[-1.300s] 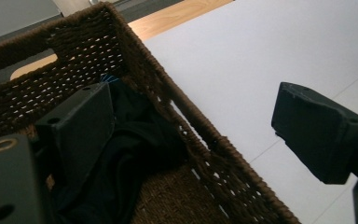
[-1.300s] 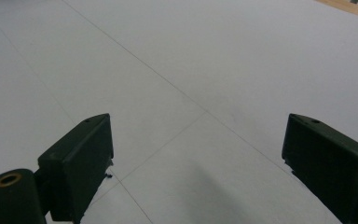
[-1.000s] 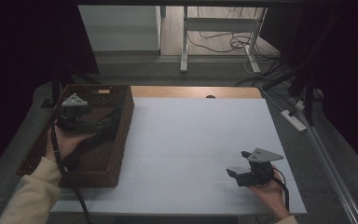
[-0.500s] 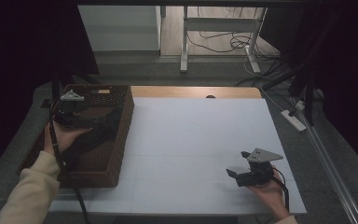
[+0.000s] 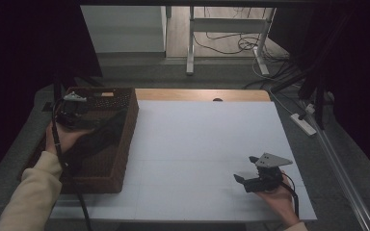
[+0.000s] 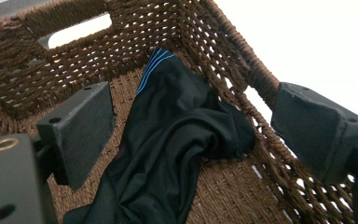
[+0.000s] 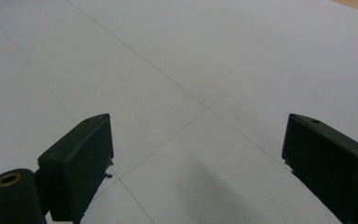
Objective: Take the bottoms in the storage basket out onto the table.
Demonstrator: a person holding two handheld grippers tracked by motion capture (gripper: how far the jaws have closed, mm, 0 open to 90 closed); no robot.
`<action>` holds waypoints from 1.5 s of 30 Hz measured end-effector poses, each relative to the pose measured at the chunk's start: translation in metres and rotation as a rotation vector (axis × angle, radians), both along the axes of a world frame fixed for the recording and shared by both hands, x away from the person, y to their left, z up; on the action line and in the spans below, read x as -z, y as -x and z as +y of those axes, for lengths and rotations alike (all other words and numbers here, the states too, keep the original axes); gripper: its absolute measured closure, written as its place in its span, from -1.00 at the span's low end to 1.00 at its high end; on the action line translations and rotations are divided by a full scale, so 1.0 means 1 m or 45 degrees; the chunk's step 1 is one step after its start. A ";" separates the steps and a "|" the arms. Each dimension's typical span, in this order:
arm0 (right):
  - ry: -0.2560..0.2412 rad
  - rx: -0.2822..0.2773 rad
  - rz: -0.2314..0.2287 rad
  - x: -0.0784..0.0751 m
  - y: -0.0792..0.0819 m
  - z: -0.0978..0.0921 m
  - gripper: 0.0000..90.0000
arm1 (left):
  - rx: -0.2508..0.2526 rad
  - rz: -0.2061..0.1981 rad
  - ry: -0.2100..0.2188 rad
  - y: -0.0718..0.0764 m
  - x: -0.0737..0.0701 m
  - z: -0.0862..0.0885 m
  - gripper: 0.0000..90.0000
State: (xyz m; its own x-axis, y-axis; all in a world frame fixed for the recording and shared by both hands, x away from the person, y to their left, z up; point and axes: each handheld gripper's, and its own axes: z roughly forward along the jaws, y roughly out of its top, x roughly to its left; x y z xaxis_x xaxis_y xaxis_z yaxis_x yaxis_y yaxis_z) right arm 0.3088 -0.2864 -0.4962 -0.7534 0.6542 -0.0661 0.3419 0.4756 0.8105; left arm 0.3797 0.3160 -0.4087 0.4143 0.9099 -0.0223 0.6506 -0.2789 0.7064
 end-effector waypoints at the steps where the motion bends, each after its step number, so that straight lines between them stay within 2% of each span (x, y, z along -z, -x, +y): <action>1: 0.002 -0.002 0.000 0.000 0.000 0.000 -0.80 | 0.000 0.004 -0.002 -0.001 0.001 0.000 -0.70; 21: 0.015 -0.010 0.017 0.002 -0.001 0.001 -0.80 | -0.019 0.075 -0.007 -0.014 0.016 0.011 -0.70; 26: 0.018 -0.014 0.014 0.002 -0.001 0.001 -0.80 | -0.027 0.102 0.003 -0.017 0.022 0.013 -0.70; 41: 0.026 -0.019 0.022 0.003 -0.001 0.002 -0.80 | -0.027 0.192 -0.039 -0.027 0.038 0.019 -0.70; 45: 0.028 -0.021 0.025 0.003 -0.001 0.002 -0.80 | -0.028 0.217 -0.035 -0.029 0.042 0.020 -0.70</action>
